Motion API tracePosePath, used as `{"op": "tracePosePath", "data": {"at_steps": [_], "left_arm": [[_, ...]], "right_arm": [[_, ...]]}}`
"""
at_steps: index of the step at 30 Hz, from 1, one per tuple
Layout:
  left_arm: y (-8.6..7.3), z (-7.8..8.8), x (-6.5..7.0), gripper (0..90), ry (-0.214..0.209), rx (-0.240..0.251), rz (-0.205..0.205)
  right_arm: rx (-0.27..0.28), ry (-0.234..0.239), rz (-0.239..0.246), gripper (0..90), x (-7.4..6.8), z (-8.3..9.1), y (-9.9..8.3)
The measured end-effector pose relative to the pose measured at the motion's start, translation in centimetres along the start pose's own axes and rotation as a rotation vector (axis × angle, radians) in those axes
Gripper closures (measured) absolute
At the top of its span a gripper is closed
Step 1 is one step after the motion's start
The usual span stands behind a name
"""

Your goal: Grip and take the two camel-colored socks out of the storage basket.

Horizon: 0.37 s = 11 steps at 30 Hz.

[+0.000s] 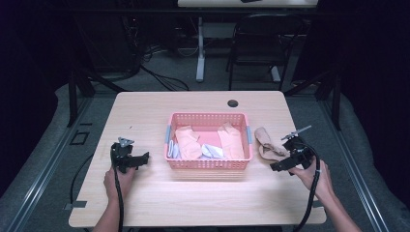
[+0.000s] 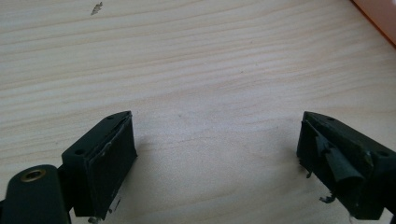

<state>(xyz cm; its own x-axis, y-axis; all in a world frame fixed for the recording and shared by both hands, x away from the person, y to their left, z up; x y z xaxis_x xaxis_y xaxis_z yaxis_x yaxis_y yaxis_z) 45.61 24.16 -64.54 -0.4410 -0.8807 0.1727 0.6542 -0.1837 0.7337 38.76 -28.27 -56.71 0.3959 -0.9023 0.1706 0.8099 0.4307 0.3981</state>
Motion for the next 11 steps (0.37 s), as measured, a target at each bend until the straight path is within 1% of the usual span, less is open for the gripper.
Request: {"op": "tracePosePath", "data": {"at_steps": [1, 3, 4, 5, 6, 7, 8, 10, 11], "left_arm": [[0.0, 0.0, 0.0, 11.1, 0.0, 0.0, 0.0], [0.0, 0.0, 0.0, 11.1, 0.0, 0.0, 0.0], [0.0, 0.0, 0.0, 11.1, 0.0, 0.0, 0.0], [0.0, 0.0, 0.0, 11.1, 0.0, 0.0, 0.0], [0.0, 0.0, 0.0, 11.1, 0.0, 0.0, 0.0], [0.0, 0.0, 0.0, 11.1, 0.0, 0.0, 0.0], [0.0, 0.0, 0.0, 11.1, 0.0, 0.0, 0.0], [0.0, 0.0, 0.0, 11.1, 0.0, 0.0, 0.0], [0.0, 0.0, 0.0, 11.1, 0.0, 0.0, 0.0]], "right_arm": [[-0.007, -0.004, 0.003, 0.7, -0.1, -0.3, -0.2], [-0.024, 0.002, 0.002, 0.8, -0.4, -0.7, -0.7], [-0.023, 0.017, -0.007, 0.8, -0.7, -1.0, -0.9], [-0.039, 0.023, 0.005, 0.8, -0.8, -1.1, -1.1], [-0.039, 0.023, 0.005, 0.8, -0.8, -1.1, -1.1], [-0.058, 0.019, 0.018, 0.7, -1.0, -1.5, -1.3], [-0.059, 0.02, 0.012, 0.9, -1.2, -1.6, -1.3], [-0.071, 0.019, 0.023, 2.0, -1.3, -1.9, -1.5], [-0.086, 0.015, 0.04, 2.1, -1.1, -1.9, -1.6]]}}
Point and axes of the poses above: each handheld gripper's, and its own axes: z roughly backward along the jaws, y roughly out of its top, x roughly to its right, the point moved 8 cm from there along -z, roughly forward along the jaws, and after that the axes turned 15 degrees about -y, right-handed, at the moved point
